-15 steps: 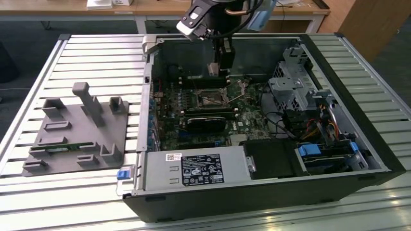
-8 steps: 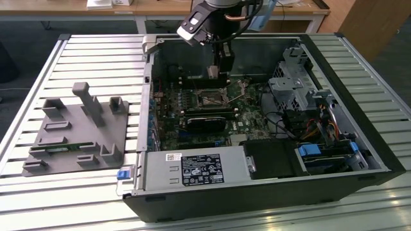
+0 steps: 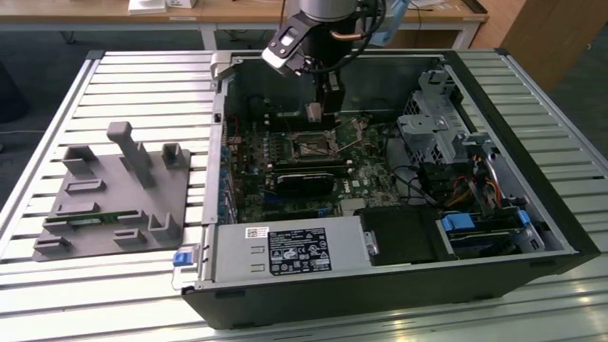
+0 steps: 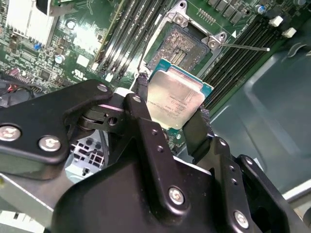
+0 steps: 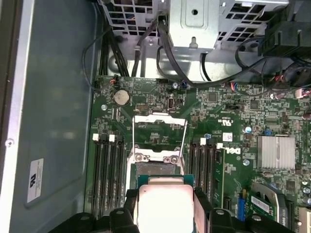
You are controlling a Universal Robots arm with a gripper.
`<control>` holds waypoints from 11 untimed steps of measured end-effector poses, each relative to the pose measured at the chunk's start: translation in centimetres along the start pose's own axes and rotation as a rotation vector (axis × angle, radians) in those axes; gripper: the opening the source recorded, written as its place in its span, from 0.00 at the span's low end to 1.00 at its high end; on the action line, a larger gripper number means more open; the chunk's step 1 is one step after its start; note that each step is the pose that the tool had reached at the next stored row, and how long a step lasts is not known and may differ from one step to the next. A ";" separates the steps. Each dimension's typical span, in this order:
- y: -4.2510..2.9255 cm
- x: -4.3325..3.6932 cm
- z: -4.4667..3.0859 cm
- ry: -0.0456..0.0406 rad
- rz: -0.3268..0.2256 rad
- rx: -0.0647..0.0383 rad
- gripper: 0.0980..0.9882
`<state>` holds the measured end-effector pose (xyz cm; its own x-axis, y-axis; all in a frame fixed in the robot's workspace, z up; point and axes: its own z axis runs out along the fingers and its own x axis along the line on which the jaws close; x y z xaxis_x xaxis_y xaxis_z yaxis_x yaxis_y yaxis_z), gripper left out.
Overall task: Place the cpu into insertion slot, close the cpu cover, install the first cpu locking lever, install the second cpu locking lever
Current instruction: 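Place the cpu into insertion slot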
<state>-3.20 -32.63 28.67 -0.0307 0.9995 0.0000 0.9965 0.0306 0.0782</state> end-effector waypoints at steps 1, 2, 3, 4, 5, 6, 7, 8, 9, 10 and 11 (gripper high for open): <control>-0.01 0.04 0.18 0.0001 0.000 0.000 0.49; -0.02 0.11 0.35 -0.0006 0.000 0.000 0.49; -0.03 0.25 0.50 -0.0041 0.000 0.000 0.49; -0.04 0.38 0.68 -0.0068 -0.001 0.000 0.49; -0.06 0.51 0.89 -0.0092 -0.001 0.000 0.49; -0.08 0.60 1.07 -0.0101 -0.001 0.000 0.49; -0.10 0.67 1.23 -0.0101 -0.001 0.000 0.49; -0.12 0.72 1.38 -0.0102 -0.001 0.000 0.49; -0.13 0.73 1.55 -0.0103 -0.001 0.000 0.49; -0.15 0.74 1.73 -0.0103 -0.001 0.000 0.49; -0.18 0.75 1.91 -0.0103 -0.001 0.000 0.49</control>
<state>-3.25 -31.89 26.75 -0.0308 0.9995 -0.0103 0.9965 0.0315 0.0779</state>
